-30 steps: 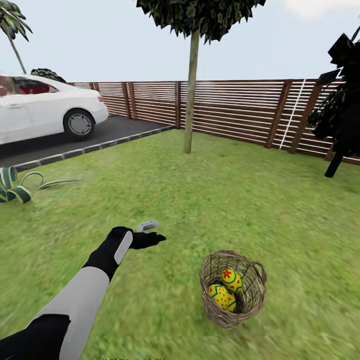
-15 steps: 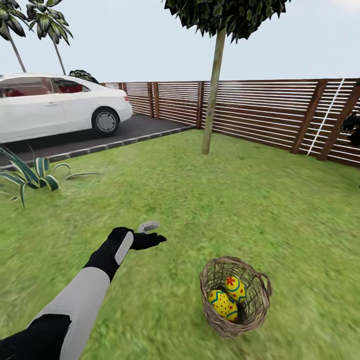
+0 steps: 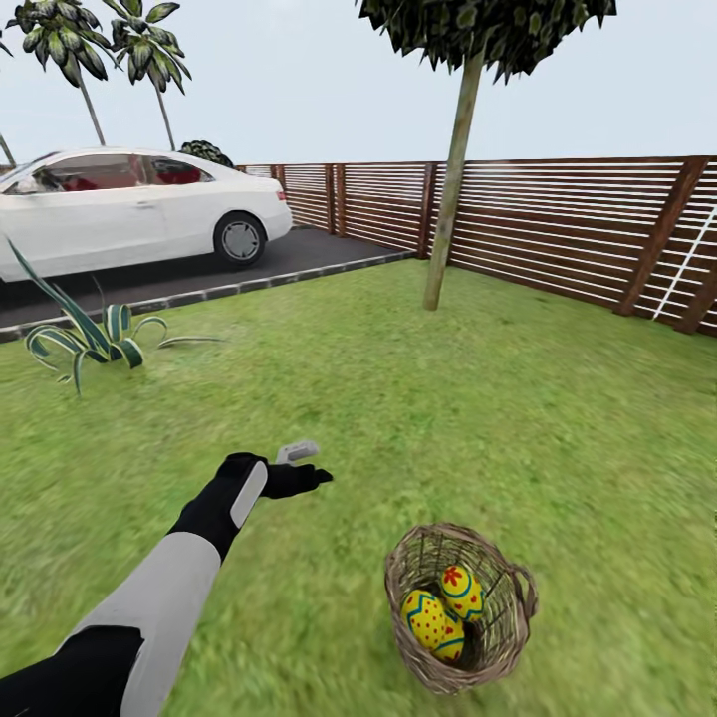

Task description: Take the three Easter eggs out of the wicker basket on the lawn in the garden, then place them on the lawn next to a single tree (choose any tree) so that all three eggs are next to the same tree and none are left in the basket.

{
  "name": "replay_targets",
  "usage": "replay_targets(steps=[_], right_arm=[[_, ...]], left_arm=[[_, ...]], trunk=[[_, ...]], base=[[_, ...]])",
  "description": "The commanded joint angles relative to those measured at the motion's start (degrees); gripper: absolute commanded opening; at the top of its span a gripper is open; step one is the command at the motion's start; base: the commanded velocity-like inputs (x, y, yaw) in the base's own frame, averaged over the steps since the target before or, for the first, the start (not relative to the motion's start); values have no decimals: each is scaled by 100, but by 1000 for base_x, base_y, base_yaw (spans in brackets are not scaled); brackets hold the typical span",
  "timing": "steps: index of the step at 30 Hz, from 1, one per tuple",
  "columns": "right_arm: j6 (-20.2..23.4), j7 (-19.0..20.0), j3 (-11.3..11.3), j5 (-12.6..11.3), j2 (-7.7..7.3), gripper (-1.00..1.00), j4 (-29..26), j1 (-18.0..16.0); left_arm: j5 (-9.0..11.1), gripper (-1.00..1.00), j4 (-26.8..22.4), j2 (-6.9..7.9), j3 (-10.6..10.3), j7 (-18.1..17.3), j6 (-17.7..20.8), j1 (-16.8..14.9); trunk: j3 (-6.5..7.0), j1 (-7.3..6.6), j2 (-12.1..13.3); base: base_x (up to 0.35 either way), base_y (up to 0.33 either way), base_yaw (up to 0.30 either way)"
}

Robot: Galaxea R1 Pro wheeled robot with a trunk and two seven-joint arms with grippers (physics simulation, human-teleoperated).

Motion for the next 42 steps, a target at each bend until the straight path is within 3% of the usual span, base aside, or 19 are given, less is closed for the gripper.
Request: replay_targets(steps=[1,5,8,12,15,19,27,33,36,42], right_arm=[[25,-3,1,-4,0,100,-7,-1],[25,-3,1,-4,0,100,-1,-1],[25,-3,1,-4,0,100,0,-1],[25,-3,1,-4,0,100,0,-1],[25,-3,1,-4,0,100,0,-1],[25,-3,1,-4,0,100,0,-1],[25,-3,1,-3,0,100,0,-1],[25,-3,1,-4,0,100,0,-1],[25,-3,1,-4,0,100,0,-1],[25,-3,1,-3,0,100,0,-1]], left_arm=[[-10,100,-6,-3,-1,-7,26,-3],[-24,100,-6,0,-31,4,65,-3],[-34,100,-2,2,-167,11,100,-3],[-33,100,228,-17,-749,33,115,-3],[-18,100,457,-164,-1068,259,102,-3],[-5,100,530,-259,-1152,714,112,-3],[22,100,592,-391,-1182,815,140,7],[971,100,718,-377,-1182,802,85,18],[1089,100,723,-380,-1189,804,76,22],[1137,100,744,-376,-1191,827,57,25]], trunk=[[-5,1,-3],[-5,1,-3],[-5,1,-3],[-5,1,-3],[-5,1,-3],[-5,1,-3],[-5,1,-3],[-5,1,-3],[-5,1,-3],[-5,1,-3]], base=[[138,-312,2],[88,-166,0],[18,-34,0],[4,-7,0],[1,-1,0],[0,0,0],[0,0,0],[0,-13,0],[0,-199,0],[0,-284,0]])
